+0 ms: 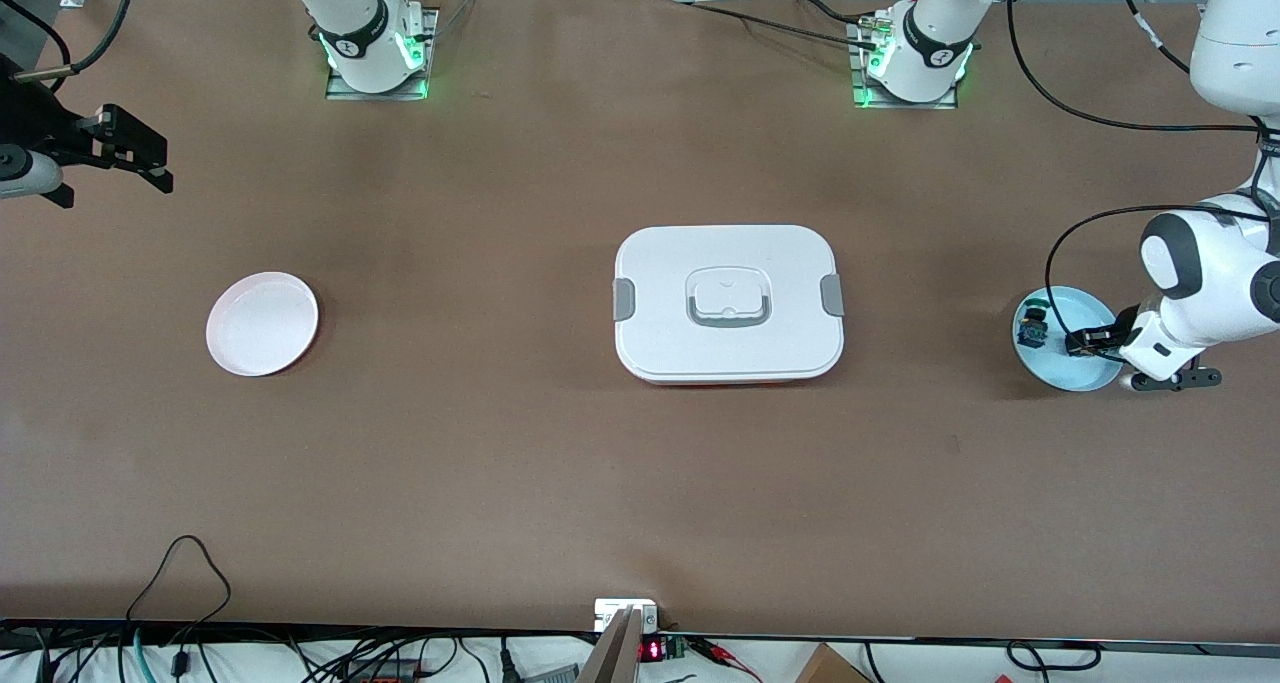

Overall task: Transfer orange switch to right arm and place
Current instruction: 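Close the left gripper on the orange switch and lift it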

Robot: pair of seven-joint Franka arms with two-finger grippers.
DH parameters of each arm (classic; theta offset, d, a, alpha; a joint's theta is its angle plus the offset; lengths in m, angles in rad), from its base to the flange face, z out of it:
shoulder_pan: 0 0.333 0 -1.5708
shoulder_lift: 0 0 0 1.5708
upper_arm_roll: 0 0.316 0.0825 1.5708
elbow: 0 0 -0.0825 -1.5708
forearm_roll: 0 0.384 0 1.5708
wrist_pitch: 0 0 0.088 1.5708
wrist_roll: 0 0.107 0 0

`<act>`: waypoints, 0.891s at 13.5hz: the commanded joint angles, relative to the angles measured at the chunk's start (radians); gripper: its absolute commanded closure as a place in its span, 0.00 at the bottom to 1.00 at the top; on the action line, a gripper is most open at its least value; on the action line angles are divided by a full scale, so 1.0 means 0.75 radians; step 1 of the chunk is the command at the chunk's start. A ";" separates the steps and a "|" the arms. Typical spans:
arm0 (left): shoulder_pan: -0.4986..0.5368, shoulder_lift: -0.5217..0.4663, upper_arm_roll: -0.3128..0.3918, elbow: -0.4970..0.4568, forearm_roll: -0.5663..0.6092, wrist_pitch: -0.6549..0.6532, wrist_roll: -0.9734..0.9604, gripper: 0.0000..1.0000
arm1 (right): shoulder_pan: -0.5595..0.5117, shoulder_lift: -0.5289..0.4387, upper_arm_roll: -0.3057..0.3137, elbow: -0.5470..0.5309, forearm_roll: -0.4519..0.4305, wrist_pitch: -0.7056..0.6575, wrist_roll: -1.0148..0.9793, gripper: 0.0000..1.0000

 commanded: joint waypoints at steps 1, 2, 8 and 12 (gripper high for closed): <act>0.021 -0.017 -0.017 0.015 0.030 -0.015 0.067 0.68 | 0.000 -0.009 -0.006 0.010 0.002 -0.004 0.002 0.00; 0.019 -0.029 -0.021 0.031 0.030 -0.065 0.067 0.70 | -0.002 -0.009 -0.010 0.010 0.002 -0.006 -0.004 0.00; 0.008 -0.047 -0.089 0.339 0.013 -0.650 0.088 0.75 | 0.000 -0.013 -0.006 0.010 0.008 -0.002 0.010 0.00; -0.008 -0.047 -0.240 0.603 0.013 -1.094 0.222 0.87 | -0.004 -0.017 -0.014 0.010 0.004 -0.008 -0.005 0.00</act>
